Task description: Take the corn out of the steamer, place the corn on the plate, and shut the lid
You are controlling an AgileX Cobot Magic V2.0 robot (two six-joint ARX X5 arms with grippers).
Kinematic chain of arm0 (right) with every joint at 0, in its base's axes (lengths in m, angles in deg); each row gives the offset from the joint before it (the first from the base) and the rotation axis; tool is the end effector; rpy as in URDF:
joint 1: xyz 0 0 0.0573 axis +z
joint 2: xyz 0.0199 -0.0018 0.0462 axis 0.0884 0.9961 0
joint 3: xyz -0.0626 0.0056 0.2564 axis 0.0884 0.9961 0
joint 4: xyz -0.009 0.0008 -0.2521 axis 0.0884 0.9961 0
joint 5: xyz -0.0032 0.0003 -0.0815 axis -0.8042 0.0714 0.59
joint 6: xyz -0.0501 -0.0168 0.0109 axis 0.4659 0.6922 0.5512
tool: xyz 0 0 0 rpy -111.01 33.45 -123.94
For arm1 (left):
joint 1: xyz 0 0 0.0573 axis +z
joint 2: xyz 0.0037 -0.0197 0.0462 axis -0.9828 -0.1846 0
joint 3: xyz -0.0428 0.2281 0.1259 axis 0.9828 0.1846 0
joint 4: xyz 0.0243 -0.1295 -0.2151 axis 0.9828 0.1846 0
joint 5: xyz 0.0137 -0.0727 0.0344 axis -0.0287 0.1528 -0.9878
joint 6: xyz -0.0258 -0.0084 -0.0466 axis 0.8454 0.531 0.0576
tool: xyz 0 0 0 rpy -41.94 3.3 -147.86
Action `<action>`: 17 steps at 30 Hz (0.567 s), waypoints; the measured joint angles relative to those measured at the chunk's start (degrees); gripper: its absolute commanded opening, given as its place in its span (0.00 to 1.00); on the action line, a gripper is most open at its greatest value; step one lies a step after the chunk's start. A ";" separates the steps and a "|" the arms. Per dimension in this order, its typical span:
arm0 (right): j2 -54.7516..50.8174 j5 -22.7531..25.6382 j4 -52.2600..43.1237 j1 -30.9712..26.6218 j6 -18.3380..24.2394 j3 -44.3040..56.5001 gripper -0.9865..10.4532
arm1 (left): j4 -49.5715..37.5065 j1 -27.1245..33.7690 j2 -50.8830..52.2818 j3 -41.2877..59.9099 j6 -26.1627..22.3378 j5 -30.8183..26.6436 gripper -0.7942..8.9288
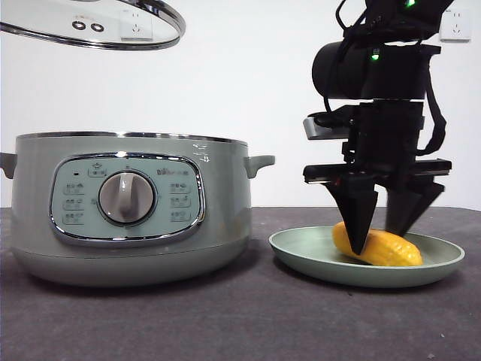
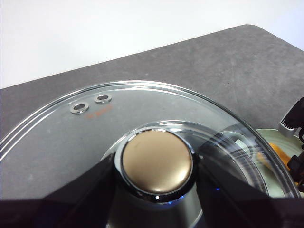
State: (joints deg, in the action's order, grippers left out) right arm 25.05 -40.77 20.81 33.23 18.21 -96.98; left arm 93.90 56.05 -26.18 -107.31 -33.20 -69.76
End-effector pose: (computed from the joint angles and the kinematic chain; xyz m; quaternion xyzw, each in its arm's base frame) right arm 0.2954 0.1546 0.1824 -0.1402 0.5888 0.1217 0.7867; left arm 0.1748 -0.0745 0.3801 0.0369 0.1846 -0.1851 0.9645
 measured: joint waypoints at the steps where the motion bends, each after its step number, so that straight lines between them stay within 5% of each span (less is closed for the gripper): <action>1: 0.00 0.00 0.20 0.00 -0.04 0.02 0.34 | -0.07 0.00 -0.11 0.00 0.00 -0.02 0.07; 17: -18.47 -0.15 3.43 0.35 -0.28 0.31 0.33 | -4.70 -0.59 -11.30 0.00 1.18 4.72 0.07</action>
State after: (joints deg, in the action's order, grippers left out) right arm 6.59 -40.92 24.24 33.58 17.93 -96.67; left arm 89.20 55.46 -37.48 -107.31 -32.02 -65.04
